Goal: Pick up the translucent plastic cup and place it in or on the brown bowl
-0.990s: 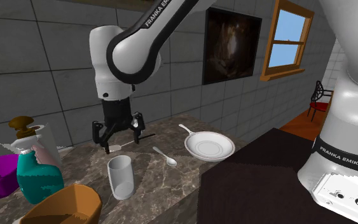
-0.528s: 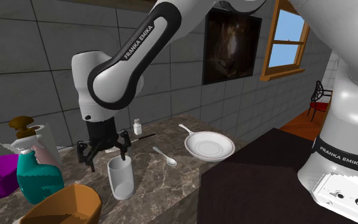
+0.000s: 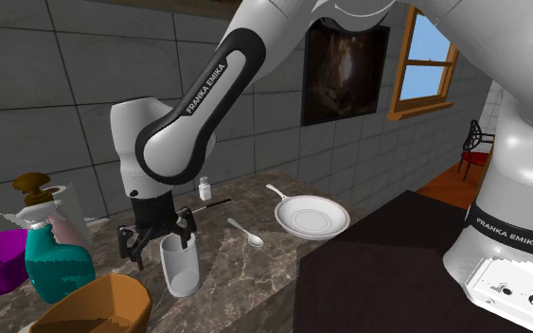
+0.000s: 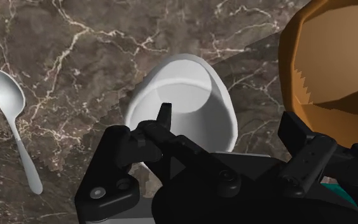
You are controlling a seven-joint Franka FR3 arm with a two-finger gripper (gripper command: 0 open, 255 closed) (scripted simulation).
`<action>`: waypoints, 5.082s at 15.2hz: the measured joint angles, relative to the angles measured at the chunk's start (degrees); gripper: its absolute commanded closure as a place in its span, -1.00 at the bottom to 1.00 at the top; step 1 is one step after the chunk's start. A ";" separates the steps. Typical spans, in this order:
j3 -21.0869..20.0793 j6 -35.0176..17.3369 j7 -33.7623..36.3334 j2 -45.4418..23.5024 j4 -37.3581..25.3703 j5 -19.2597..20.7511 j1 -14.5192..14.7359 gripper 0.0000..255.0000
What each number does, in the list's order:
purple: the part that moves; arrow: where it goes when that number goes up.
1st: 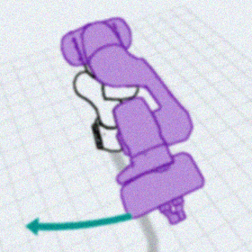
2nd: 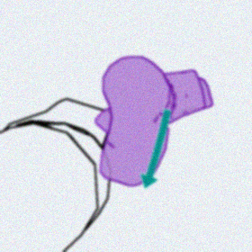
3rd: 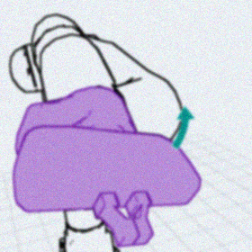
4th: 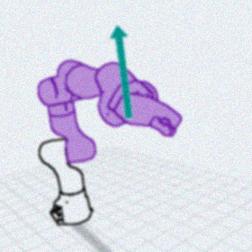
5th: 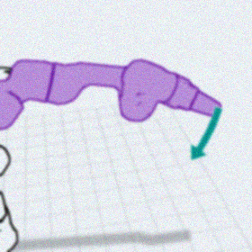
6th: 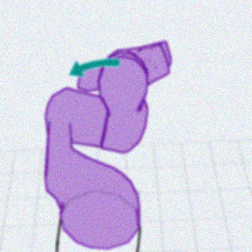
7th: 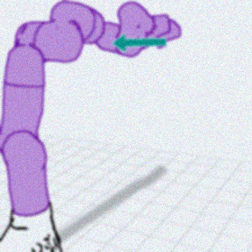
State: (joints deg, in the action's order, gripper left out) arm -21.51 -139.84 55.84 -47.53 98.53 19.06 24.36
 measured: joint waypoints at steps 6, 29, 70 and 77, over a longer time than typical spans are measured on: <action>0.04 -0.11 0.02 -0.08 0.00 0.04 0.02 1.00; -2.74 5.42 -1.03 7.49 2.06 -2.57 -2.04 1.00; -4.37 29.77 8.14 -4.89 -35.59 -1.85 15.44 1.00; -3.74 26.45 8.24 -7.45 -34.76 -1.17 15.61 1.00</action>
State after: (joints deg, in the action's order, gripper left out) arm -25.26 -113.39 64.08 -54.98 63.77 17.89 39.97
